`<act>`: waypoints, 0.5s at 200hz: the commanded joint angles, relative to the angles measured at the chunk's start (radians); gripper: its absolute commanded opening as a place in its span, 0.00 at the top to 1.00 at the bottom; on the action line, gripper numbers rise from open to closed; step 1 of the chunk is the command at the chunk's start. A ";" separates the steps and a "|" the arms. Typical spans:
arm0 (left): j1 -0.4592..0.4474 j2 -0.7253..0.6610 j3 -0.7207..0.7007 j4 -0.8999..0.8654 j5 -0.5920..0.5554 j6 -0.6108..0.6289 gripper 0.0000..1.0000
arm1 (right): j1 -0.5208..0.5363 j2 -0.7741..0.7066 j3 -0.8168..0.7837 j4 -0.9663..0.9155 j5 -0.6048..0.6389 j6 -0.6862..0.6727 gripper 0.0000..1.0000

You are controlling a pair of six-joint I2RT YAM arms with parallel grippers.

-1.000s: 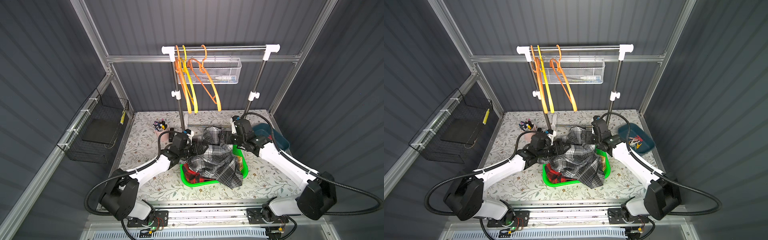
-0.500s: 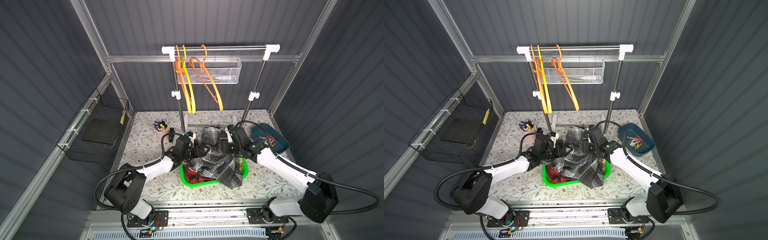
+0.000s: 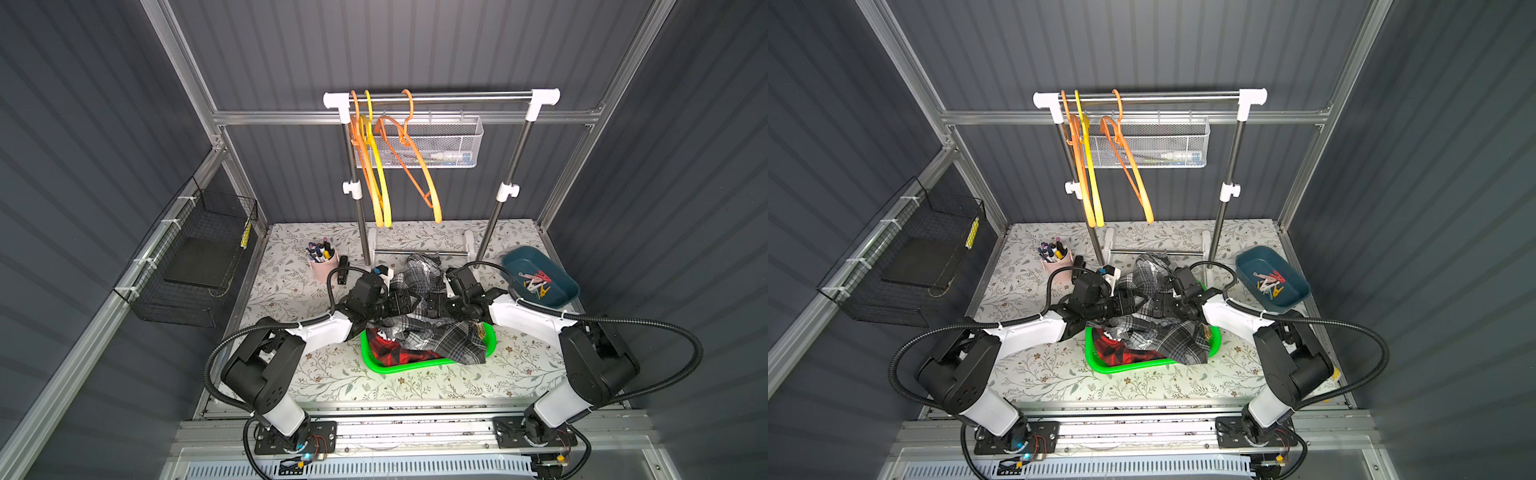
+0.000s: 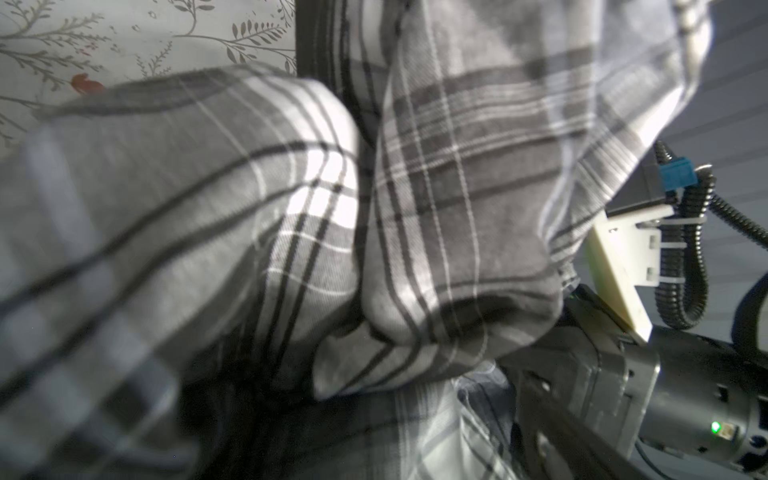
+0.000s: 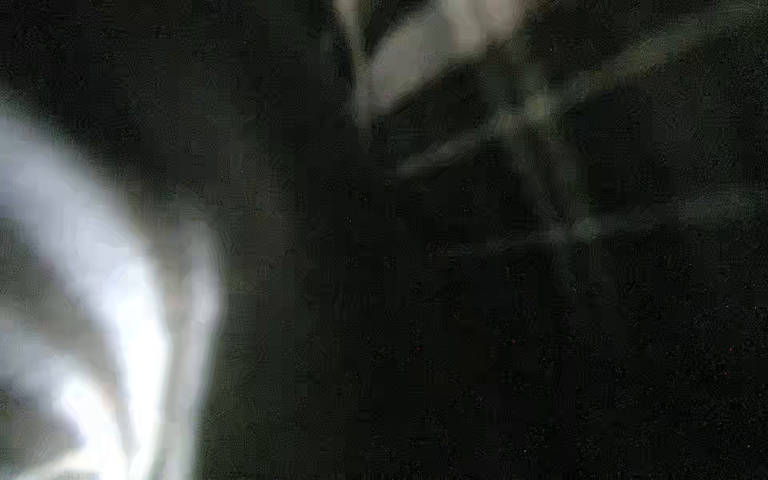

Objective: Remove the clothespins securing long-sleeve shirts to the hanger
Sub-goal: Adjust the long-sleeve shirt at the bin.

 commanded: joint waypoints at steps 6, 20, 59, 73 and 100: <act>0.007 0.047 -0.030 -0.028 0.019 -0.010 0.02 | -0.022 0.031 -0.046 -0.013 0.012 0.031 0.01; 0.009 0.009 -0.024 -0.032 0.019 0.027 0.00 | -0.027 -0.004 -0.038 -0.015 0.015 0.025 0.01; 0.009 -0.149 0.043 -0.173 -0.088 0.212 0.00 | -0.043 -0.167 0.017 -0.060 0.070 -0.029 0.01; 0.011 -0.196 0.046 -0.174 -0.128 0.269 0.00 | -0.059 -0.215 0.052 -0.089 0.092 -0.053 0.01; 0.014 -0.253 0.056 -0.156 -0.188 0.336 0.00 | -0.097 -0.277 0.110 -0.129 0.110 -0.100 0.01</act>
